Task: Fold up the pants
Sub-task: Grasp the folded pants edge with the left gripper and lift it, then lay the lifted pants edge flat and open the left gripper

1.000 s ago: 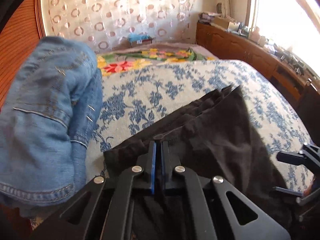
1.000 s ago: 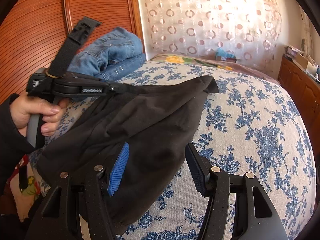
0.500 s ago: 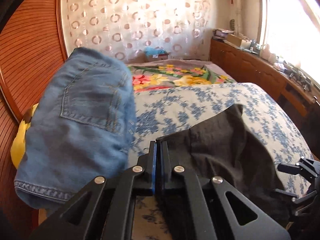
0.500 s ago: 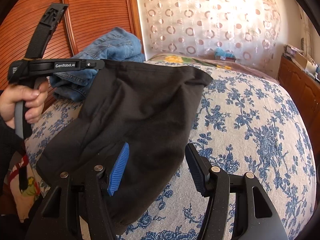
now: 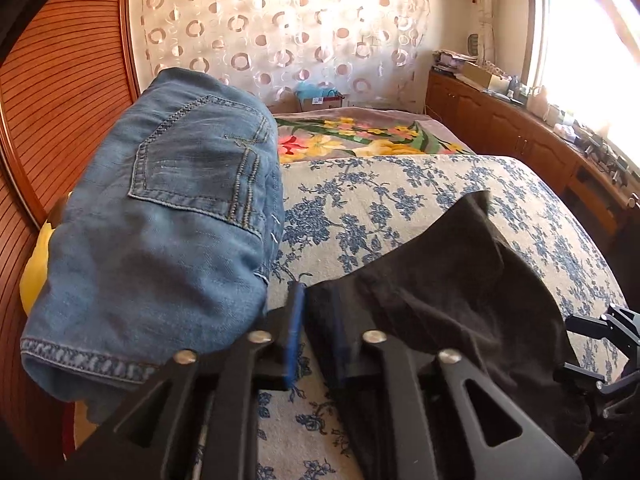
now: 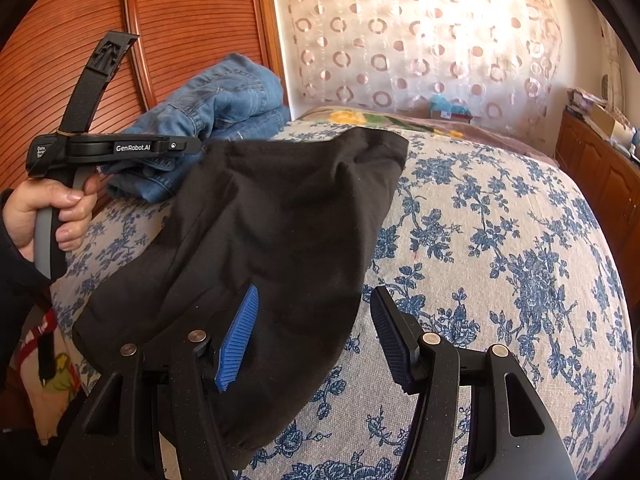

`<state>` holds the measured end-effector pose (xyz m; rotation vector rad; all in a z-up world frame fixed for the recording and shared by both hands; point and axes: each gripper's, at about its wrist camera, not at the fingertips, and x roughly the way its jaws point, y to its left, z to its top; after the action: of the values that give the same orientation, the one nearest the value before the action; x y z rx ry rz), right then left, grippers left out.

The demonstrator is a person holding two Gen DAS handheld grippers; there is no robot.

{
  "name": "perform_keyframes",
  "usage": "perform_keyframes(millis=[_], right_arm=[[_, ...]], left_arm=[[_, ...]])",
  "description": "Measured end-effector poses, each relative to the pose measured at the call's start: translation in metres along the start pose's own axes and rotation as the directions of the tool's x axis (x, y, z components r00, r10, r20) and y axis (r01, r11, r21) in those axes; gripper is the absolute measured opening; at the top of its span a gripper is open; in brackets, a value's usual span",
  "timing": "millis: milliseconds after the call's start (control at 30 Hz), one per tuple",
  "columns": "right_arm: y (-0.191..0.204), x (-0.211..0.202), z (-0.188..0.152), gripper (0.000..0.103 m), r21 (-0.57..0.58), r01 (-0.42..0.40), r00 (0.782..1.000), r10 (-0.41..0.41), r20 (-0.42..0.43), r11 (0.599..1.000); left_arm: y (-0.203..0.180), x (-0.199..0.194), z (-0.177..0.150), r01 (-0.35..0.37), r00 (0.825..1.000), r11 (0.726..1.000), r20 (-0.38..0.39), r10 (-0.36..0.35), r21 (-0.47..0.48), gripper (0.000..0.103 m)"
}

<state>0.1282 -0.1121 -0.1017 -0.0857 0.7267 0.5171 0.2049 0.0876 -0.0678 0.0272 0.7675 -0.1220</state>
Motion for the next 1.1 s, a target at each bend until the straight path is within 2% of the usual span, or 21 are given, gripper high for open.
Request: perform_keyframes(millis=[33,67,167,300,367,633,867,1000,1033,1100], right_arm=[[0.0,0.0,0.0,0.06,0.0,0.0,1.0,0.0,0.0,1.0],[0.0,0.0,0.0,0.06,0.0,0.0,1.0,0.0,0.0,1.0],[0.0,0.0,0.0,0.06,0.001,0.0,1.0,0.0,0.0,1.0],[0.0,0.0,0.0,0.06,0.001,0.0,1.0,0.0,-0.001,1.0],[0.0,0.0,0.0,0.06,0.002,0.0,1.0,0.0,-0.001,1.0],[-0.001,0.001,-0.002,0.06,0.008,0.0,1.0,0.0,-0.005,1.0],[-0.004,-0.001,-0.001,0.06,0.025,0.003,1.0,-0.003,-0.001,1.0],[-0.001,-0.014,-0.003,0.06,-0.006,0.019,1.0,-0.019,0.007,1.0],[0.0,-0.019,-0.005,0.059,-0.017,0.017,1.0,-0.017,0.006,1.0],[0.001,-0.026,-0.011,0.052,-0.033,0.009,1.0,-0.009,-0.005,0.999]], left_arm=[[-0.002,-0.001,-0.001,-0.003,1.0,1.0,0.001,0.003,0.003,0.031],[-0.003,-0.002,-0.003,0.002,1.0,1.0,-0.001,-0.002,0.006,0.035],[-0.011,-0.006,-0.011,0.052,0.999,0.998,-0.014,-0.051,0.019,0.04],[-0.023,-0.012,-0.024,0.088,0.996,0.995,-0.018,-0.087,0.04,0.065],[-0.03,-0.013,-0.033,0.111,0.994,0.993,-0.026,-0.11,0.049,0.066],[-0.051,-0.023,-0.06,0.123,0.992,0.989,-0.041,-0.119,0.085,0.066],[-0.054,-0.024,-0.075,0.119,0.992,0.989,-0.052,-0.115,0.084,0.066],[-0.055,-0.023,-0.081,0.119,0.992,0.989,-0.055,-0.115,0.089,0.065],[-0.055,-0.023,-0.082,0.12,0.992,0.989,-0.052,-0.116,0.089,0.066],[-0.054,-0.025,-0.083,0.127,0.991,0.988,-0.045,-0.123,0.086,0.066]])
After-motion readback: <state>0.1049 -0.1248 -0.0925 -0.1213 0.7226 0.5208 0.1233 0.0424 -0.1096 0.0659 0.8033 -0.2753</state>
